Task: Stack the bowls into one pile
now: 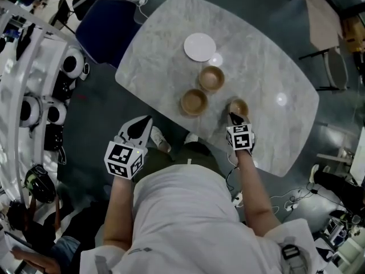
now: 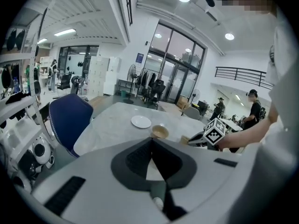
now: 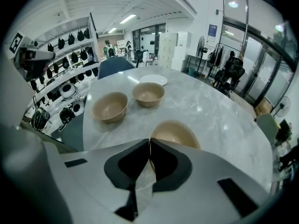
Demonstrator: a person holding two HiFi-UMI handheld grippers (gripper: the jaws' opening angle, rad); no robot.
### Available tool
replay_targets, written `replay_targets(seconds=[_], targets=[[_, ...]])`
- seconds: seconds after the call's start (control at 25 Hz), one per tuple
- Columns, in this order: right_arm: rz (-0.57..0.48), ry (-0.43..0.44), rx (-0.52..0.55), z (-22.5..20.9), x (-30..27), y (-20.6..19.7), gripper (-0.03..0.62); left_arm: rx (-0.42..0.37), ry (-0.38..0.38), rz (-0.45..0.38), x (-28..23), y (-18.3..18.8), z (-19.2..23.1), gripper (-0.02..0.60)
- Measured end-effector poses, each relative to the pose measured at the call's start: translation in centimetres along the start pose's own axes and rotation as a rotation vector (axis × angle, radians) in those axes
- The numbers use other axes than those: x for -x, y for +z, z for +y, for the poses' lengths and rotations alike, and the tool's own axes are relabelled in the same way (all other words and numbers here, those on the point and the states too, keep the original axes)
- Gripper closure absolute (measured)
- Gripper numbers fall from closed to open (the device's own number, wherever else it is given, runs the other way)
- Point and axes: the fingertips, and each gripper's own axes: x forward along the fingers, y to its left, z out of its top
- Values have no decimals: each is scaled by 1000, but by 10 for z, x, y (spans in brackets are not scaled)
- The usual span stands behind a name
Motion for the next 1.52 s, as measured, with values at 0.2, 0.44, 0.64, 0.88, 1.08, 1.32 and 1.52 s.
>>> replay_targets(seconds=[0.2, 0.44, 0.64, 0.88, 1.08, 1.32, 1.52], targets=[[-12, -34, 4, 12, 4, 23, 569, 0, -29, 2, -1, 3, 20, 578], [-32, -71, 8, 27, 12, 44, 569, 5, -93, 1, -4, 3, 34, 578], [-46, -99, 38, 46, 15, 75, 569, 12, -142, -3, 0, 11, 54, 578], [-49, -129, 77, 59, 9, 98, 568, -14, -167, 4, 6, 7, 69, 578], [-59, -132, 107, 62, 2, 117, 568, 6, -167, 3, 12, 5, 78, 578], [-53, -92, 174, 59, -9, 132, 568, 23, -119, 5, 14, 9, 76, 578], [-34, -43, 246, 63, -27, 139, 566, 75, -58, 2, 16, 5, 83, 578]])
